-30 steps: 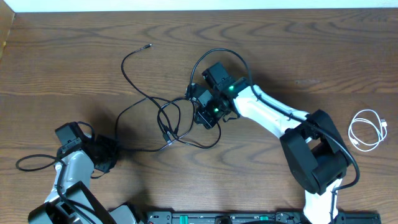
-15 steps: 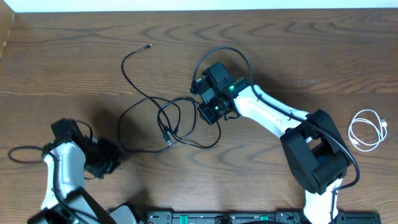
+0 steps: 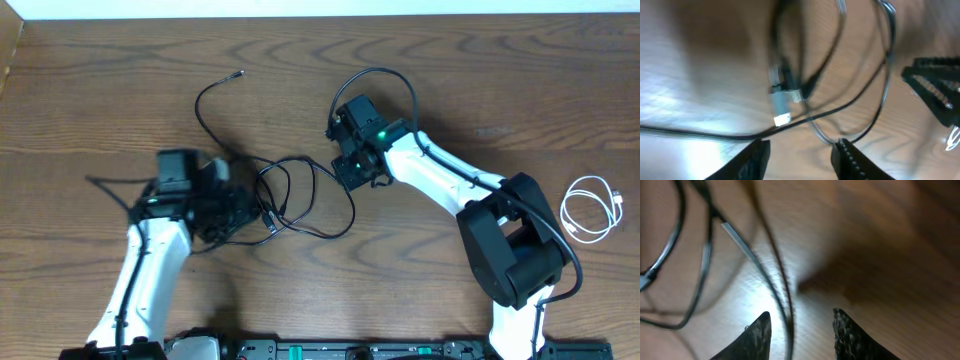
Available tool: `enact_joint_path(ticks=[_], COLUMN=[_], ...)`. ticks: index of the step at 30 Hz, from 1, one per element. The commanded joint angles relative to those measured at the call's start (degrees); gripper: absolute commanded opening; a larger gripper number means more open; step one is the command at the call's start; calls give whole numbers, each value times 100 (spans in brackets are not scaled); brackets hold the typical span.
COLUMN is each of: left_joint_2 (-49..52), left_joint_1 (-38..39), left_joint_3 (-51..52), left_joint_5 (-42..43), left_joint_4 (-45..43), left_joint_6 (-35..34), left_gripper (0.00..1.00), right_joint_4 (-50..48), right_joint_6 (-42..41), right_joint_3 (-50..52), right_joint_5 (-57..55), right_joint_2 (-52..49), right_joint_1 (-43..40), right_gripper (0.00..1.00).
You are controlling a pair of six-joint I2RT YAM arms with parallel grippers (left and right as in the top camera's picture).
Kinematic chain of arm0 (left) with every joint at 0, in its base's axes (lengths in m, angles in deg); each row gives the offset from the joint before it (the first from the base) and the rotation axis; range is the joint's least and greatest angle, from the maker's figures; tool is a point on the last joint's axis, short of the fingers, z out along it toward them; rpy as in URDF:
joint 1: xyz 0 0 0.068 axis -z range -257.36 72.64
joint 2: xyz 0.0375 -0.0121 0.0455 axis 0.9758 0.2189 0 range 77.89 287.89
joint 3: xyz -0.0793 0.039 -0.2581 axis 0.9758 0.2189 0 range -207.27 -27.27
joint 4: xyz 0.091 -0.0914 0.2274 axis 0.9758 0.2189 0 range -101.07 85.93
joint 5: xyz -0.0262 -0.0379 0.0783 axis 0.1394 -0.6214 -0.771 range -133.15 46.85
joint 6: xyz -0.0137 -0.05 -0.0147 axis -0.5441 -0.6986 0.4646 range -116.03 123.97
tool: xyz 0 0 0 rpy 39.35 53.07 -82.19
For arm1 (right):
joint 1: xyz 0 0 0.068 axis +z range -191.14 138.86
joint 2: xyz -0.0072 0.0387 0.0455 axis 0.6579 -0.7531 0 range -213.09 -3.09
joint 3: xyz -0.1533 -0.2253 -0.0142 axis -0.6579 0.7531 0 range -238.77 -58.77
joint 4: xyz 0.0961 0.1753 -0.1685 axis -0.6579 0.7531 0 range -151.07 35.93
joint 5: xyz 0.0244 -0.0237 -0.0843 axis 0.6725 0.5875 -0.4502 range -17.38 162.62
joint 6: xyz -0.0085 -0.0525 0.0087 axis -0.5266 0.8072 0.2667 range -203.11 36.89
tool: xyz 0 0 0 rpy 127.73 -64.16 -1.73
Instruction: Untangle cables
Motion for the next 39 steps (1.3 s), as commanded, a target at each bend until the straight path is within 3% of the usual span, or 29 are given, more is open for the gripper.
enact_joint_path(ticks=[1,17,26,39], left_joint_2=[44,46,243,1574], left_joint_1=[535,2299,2765,3099], left_joint_3=[-42,-31,-31,-31], left_joint_5=[-514,-2494,-2771,-2769], left_joint_4=[-240,-1318,-1834,-2684], left_joint_6=[-616,-1722,-1720,-1720], left_gripper=[47,47,46,46], right_joint_4=[44,90,87,87], right_joint_6=[-168,-348,-350,-350], right_joint_3=[31,33,33,33], right_joint_5=[-343,-343,-343,-343], right_joint_2=[66,66,66,66], right_joint_1=[-149,-387,-387,-387], right_gripper=[38,41,41,42])
